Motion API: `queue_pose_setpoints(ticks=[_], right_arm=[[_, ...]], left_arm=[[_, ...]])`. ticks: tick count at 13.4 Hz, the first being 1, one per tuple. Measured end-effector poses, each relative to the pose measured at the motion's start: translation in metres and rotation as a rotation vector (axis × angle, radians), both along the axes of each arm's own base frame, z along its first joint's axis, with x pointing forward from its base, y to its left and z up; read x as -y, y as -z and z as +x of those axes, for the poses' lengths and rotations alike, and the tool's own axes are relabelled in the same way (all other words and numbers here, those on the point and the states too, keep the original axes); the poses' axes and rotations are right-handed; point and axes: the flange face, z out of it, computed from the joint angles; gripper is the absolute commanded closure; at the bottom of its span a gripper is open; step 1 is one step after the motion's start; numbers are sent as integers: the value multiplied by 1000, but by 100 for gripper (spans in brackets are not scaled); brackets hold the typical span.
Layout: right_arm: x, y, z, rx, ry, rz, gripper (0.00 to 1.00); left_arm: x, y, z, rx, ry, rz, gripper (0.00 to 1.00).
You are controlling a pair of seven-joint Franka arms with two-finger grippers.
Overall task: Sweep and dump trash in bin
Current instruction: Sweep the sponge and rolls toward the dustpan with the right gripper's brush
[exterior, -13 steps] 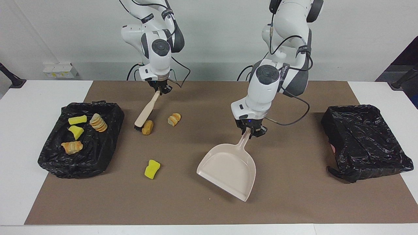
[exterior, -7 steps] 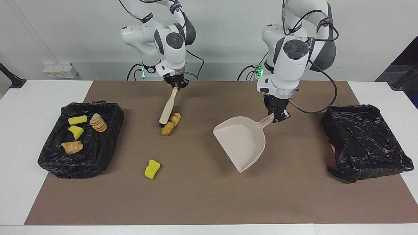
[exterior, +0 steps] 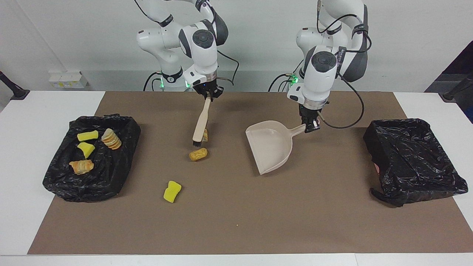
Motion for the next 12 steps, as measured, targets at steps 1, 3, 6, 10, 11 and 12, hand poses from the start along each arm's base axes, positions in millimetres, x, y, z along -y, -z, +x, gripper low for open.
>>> queue_pose_setpoints(ticks=[1, 3, 6, 10, 11, 12], right_arm=[[2, -7, 11, 25, -29, -14, 100], [13, -18, 45, 64, -115, -51, 100], [40, -36, 116, 97, -275, -157, 100], [104, -42, 203, 91, -404, -144, 100], [116, -32, 216, 81, -424, -173, 100], [122, -21, 228, 70, -445, -205, 100]], left_arm=[[2, 9, -4, 5, 2, -3, 100], [5, 18, -9, 5, -9, -3, 100], [6, 22, -16, -6, -7, 3, 100], [16, 23, -34, -8, 13, 9, 100], [19, 23, -36, -7, 17, 9, 100], [20, 23, -37, -7, 15, 9, 100]])
